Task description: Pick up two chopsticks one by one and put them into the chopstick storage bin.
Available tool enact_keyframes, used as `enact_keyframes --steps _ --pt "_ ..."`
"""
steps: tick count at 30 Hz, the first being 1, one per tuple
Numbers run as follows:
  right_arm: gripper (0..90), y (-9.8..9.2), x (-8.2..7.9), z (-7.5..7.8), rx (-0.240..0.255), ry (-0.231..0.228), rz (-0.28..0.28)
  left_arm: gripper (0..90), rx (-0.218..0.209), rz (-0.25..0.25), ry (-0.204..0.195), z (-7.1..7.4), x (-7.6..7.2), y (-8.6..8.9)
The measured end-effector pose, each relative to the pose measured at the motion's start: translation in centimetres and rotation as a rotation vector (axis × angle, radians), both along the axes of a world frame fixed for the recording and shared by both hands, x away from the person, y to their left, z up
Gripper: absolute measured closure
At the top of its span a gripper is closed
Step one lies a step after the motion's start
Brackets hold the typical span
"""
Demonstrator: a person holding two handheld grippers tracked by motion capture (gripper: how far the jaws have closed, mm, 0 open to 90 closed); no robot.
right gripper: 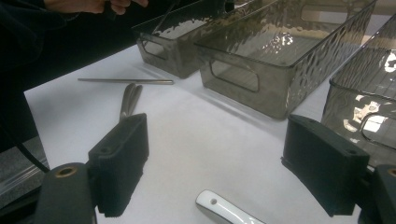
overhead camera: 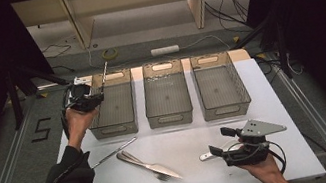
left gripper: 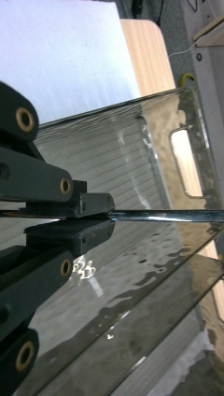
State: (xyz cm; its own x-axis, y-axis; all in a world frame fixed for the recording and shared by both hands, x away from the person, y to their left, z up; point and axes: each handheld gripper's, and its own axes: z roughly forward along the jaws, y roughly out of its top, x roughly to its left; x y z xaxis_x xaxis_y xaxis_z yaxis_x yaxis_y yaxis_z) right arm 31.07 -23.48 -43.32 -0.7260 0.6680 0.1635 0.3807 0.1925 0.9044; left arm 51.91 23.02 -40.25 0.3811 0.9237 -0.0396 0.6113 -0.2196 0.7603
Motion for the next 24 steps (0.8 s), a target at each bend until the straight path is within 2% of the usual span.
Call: enact_keyframes --steps 13,19,22,24 --pt "23.3 0.0 0.0 0.0 -0.001 -0.003 0.001 83.3 0.003 0.028 0.025 -0.9 0.1 0.2" --pt "23.3 0.0 -0.1 0.0 -0.002 -0.003 0.0 69.2 -0.04 0.064 0.023 -0.2 -0.3 0.7" --pt "23.3 -0.1 -0.1 0.0 -0.004 -0.004 0.0 59.3 -0.057 0.064 0.031 0.4 -1.0 1.0" --pt "23.3 -0.1 -0.1 0.1 -0.005 -0.003 -0.001 51.6 -0.058 0.036 0.047 0.9 -1.8 1.1"
